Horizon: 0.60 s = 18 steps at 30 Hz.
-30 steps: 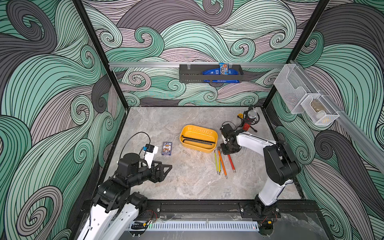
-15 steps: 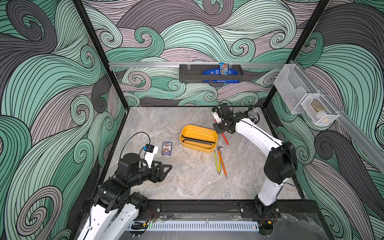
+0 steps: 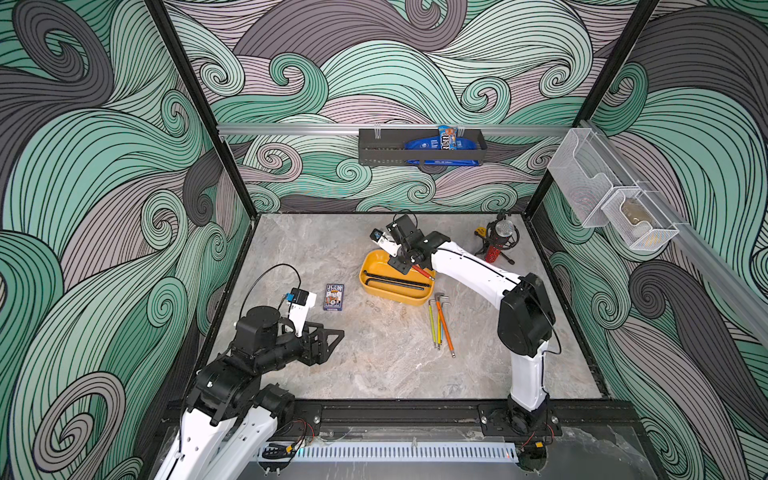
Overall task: Put the hex key on the desktop into the storage box
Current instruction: Pick up the Allen key from the center of the board, then place the Allen key in the storage box.
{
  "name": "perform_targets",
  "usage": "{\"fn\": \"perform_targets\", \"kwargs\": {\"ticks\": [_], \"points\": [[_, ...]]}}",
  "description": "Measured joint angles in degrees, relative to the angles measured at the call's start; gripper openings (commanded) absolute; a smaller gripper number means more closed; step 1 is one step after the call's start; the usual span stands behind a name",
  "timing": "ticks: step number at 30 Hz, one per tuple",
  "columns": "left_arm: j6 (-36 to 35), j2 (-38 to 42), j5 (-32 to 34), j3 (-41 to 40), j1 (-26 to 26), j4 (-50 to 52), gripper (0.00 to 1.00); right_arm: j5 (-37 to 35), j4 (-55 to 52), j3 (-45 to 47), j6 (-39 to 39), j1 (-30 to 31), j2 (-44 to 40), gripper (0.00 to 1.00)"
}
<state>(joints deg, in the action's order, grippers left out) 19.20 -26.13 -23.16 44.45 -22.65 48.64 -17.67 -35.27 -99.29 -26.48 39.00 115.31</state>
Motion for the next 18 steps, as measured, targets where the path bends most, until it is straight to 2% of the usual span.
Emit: {"fn": "perform_targets", "kwargs": {"ticks": [8,18], "points": [[0.81,0.11,-0.07,0.00,0.00,0.90,0.76,-3.93,3.17,-0.74,-6.29,1.70,5.53,0.00],[0.83,-0.37,-0.24,0.00,0.00,0.83,0.76,-6.56,7.85,-0.04,-11.61,2.51,7.63,0.00]]}}
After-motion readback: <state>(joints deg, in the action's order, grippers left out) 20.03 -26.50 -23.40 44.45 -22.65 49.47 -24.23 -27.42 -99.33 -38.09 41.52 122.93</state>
